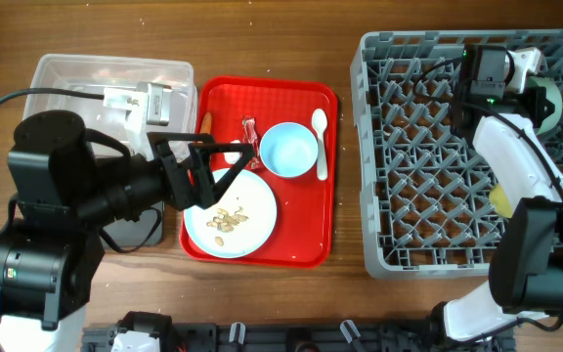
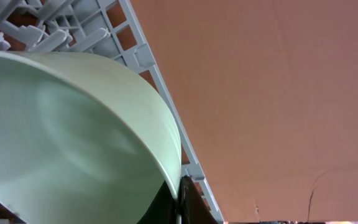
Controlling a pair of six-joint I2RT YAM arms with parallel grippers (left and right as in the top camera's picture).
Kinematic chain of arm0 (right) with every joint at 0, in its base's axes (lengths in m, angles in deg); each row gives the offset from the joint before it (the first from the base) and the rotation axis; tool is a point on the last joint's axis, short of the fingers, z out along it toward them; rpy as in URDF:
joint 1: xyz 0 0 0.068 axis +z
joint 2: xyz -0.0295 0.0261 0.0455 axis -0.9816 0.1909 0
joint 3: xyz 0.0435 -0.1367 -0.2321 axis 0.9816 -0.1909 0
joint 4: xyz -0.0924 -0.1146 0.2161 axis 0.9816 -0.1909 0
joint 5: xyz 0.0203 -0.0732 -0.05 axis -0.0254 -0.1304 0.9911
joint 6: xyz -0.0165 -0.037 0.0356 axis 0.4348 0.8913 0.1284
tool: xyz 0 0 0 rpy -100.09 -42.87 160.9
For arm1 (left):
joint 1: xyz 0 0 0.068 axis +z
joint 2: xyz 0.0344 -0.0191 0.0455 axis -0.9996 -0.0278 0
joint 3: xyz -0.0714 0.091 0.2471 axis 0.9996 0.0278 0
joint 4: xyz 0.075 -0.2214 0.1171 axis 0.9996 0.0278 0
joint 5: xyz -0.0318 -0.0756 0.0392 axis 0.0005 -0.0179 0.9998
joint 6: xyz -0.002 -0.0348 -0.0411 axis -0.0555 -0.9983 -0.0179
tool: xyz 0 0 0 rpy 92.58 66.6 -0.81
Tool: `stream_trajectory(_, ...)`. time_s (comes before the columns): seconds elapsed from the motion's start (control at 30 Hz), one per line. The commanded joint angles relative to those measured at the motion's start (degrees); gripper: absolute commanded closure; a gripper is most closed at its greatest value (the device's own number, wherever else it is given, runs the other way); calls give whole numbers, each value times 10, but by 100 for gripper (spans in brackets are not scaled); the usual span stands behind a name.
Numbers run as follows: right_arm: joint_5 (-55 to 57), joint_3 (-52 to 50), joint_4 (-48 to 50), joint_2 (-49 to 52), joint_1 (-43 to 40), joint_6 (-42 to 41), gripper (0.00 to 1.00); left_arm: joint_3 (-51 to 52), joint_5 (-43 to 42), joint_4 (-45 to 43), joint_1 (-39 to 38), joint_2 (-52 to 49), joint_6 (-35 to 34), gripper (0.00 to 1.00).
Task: Sort waste into correct bins and load items into the dishwasher rack
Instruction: 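Lower the pale-green bowl into the rack's back corner and release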
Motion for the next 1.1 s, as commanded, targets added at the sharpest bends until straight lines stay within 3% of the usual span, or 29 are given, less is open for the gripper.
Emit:
stream_trajectory(0.0, 6, 1, -7, 10, 12, 0, 96, -7, -9, -1, -3, 0, 13, 0)
stream_trajectory(0.53, 5, 1, -41, 10, 61, -3, 92, -7, -9, -1, -3, 0, 13, 0)
stream_trajectory(0.6, 5, 1, -41, 10, 70, -3, 86, -7, -9, -2, -3, 0, 13, 0)
stream_trajectory(1.07, 5, 1, -40, 10, 125, -19, 86, -7, -9, -2, -3, 0, 13, 0)
